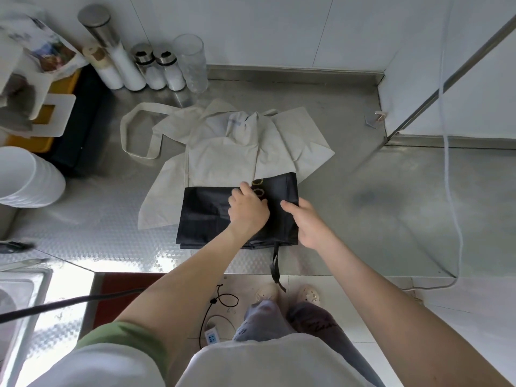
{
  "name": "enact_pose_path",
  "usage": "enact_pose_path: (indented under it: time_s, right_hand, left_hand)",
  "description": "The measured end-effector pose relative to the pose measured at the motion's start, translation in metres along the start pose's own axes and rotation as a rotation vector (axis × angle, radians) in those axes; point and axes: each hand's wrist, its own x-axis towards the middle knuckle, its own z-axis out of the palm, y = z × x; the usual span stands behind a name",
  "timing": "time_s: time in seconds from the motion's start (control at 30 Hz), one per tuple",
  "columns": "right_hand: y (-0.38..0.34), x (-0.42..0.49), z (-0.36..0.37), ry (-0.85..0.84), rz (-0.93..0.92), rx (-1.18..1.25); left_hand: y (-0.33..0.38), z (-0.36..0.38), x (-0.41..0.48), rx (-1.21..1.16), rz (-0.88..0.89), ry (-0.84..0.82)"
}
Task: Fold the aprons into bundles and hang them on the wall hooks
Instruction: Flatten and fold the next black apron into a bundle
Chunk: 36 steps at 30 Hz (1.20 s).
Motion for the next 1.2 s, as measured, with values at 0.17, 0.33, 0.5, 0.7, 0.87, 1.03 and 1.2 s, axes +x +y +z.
enact_pose_path:
  time_s: [0.17,0.33,0.5,0.7,0.87,1.03,1.2]
  right_hand:
    - [-0.015,-0.008,0.0,-0.193,0.051,0.181]
    - [-0.014,-0.006,-0.007,-0.225,0.032,0.216]
    - [-0.005,-0.002,-0.015,-0.19,0.016,0.202]
    - [0.005,0.003,-0.032,-0.073,0.034,-0.034]
    - [-0.009,-0.006,-0.04,-0.165,0.078,0.102]
    - [-0.027,-0.015,-0.034,-0.21,-0.004,0.227]
    - [-0.039,-0.015,-0.034,-0.162,-0.095,0.249]
  left_hand:
    - [0.028,-0.01,0.003,-0.332,-0.05,-0.366]
    - [0.036,-0.013,0.004,-0.717,-0.144,-0.514]
    - [0.023,-0.016,-0.001,-1.013,-0.273,-0.503]
    - [0.002,-0.021,-0.008,-1.293,-0.367,-0.523]
    - [0.005,-0.024,-0.007,-1.411,-0.436,-0.499]
    - [0.017,-0.016,-0.002,-1.353,-0.325,-0.506]
    - [0.038,-0.009,0.009,-0.907,-0.225,-0.163]
